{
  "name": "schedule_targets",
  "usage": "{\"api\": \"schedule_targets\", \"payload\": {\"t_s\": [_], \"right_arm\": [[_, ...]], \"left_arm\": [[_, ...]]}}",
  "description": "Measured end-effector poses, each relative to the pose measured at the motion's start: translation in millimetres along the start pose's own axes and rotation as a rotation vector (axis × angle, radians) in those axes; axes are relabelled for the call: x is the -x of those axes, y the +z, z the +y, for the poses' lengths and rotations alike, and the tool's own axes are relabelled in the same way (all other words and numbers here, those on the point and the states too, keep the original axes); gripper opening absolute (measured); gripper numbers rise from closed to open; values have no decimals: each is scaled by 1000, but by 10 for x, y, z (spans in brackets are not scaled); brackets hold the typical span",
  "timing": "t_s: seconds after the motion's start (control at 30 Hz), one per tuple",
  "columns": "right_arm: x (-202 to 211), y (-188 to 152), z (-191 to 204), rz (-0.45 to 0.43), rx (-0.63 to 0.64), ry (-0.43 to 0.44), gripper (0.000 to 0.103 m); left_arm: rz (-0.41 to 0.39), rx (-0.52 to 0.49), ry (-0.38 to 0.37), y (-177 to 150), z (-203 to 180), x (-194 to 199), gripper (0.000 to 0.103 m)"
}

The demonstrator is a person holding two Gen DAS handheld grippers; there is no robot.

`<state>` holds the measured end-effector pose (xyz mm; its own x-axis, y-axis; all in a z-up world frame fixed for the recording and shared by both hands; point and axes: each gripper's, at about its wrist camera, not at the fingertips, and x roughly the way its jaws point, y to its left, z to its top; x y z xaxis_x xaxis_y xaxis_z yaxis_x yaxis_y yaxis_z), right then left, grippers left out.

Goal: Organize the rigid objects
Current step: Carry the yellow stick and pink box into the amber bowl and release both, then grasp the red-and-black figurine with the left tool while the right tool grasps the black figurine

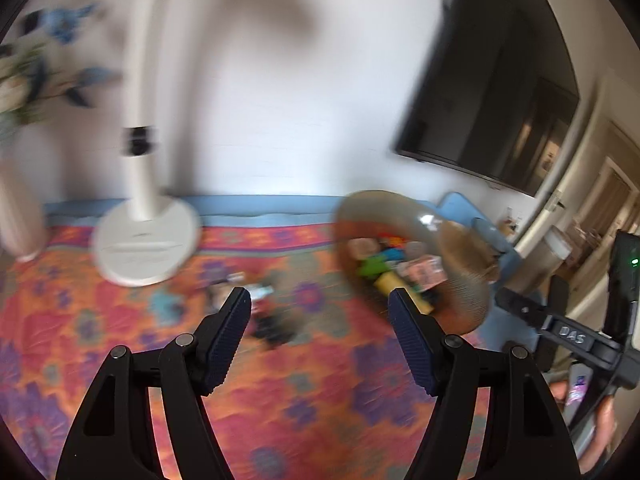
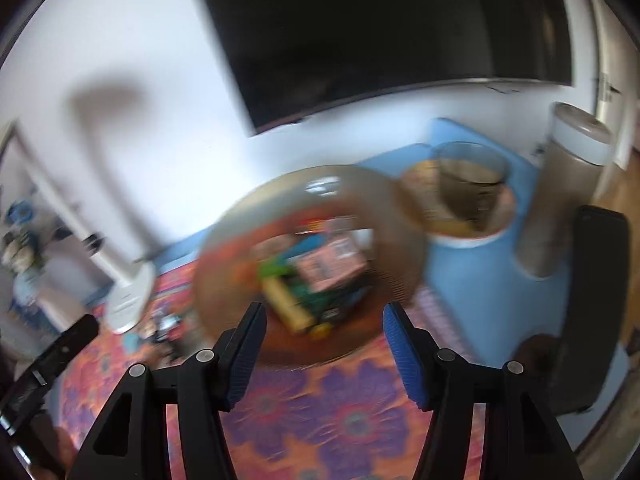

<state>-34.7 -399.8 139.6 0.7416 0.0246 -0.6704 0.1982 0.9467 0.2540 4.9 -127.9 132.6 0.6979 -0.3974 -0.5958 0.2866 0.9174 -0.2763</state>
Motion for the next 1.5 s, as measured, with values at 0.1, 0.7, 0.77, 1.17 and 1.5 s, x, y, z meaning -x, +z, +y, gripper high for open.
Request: {"api": "schedule_targets", "payload": {"t_s": [0.1,0.7,0.77,1.17,1.5], "right_arm": [[-22,-204,380,2,90,42,62],[-746,-1399,1404,8,528,-42,100],[-757,-1396,1403,15,527,-45,100],[-755,-1370,1441,52,541,-48,100],[-1026,-727,1671,197,344,192,68]], "left_arm": [[-18,44,73,-235,361,186,80],[37,84,331,-1035,1212,-7,92],[55,76,335,-1040,1200,-12,92],[73,37,315,-1050,1147,51,92],[161,-161,139,-597,787,-223,86]]}}
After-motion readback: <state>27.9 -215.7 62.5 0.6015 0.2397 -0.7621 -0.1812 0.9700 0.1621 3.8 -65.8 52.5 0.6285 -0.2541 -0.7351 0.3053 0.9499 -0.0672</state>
